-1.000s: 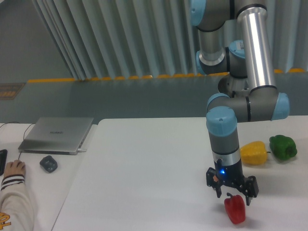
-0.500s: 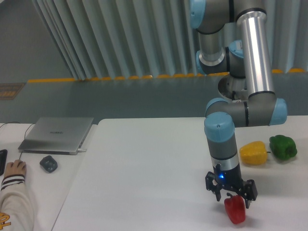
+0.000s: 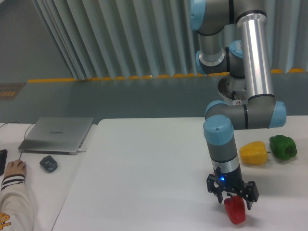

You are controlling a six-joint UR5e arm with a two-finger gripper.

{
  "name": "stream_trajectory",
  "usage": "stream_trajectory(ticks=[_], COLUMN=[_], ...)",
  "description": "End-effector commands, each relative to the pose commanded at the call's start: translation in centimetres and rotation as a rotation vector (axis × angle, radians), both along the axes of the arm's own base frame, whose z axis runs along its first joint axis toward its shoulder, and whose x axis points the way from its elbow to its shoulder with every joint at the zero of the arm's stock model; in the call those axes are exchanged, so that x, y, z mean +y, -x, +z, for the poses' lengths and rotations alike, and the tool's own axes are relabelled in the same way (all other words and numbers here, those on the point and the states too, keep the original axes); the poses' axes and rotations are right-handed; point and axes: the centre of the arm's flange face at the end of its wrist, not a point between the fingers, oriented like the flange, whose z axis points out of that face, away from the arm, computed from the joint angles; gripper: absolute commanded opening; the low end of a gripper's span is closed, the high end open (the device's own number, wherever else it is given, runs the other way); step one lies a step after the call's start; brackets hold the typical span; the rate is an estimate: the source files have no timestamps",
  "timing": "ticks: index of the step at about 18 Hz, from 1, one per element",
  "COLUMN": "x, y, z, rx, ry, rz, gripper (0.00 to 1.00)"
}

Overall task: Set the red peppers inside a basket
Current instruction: 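Lower the open gripper around the red pepper and close on it, then lift the red pepper and carry it away past the yellow pepper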

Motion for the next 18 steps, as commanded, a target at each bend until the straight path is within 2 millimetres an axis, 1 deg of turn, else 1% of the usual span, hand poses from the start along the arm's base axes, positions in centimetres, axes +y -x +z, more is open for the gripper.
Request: stream_trajectory(ticks=[1, 2, 3, 4, 6, 8, 11, 12, 14, 18], x=[0.0, 0.0, 0.0, 0.0, -0.1, -0.2, -0.4, -0.6, -1.3, -4.6], y=[0.0, 0.0, 0.0, 0.0, 0.1, 0.2, 0.3, 0.4, 0.7, 3.1], z=[0.0, 0.1, 0.2, 0.2, 0.3, 0.8, 2.2, 2.9, 5.3, 10.0], rx=[0.000, 0.001, 0.002, 0.004, 0.016, 0.021, 0.031, 0.036, 0.055, 0.076], ry=[0.000, -0.001, -0.002, -0.001, 0.006, 0.000, -0.016, -0.026, -0.053, -0.101], rz=[0.000, -0.001, 0.000, 0.001, 0.004, 0.002, 0.000, 0.003, 0.011, -0.020], gripper=[0.96, 0.87, 0.74, 0.66, 0.60, 0.56, 0.55, 0.55, 0.55, 0.55])
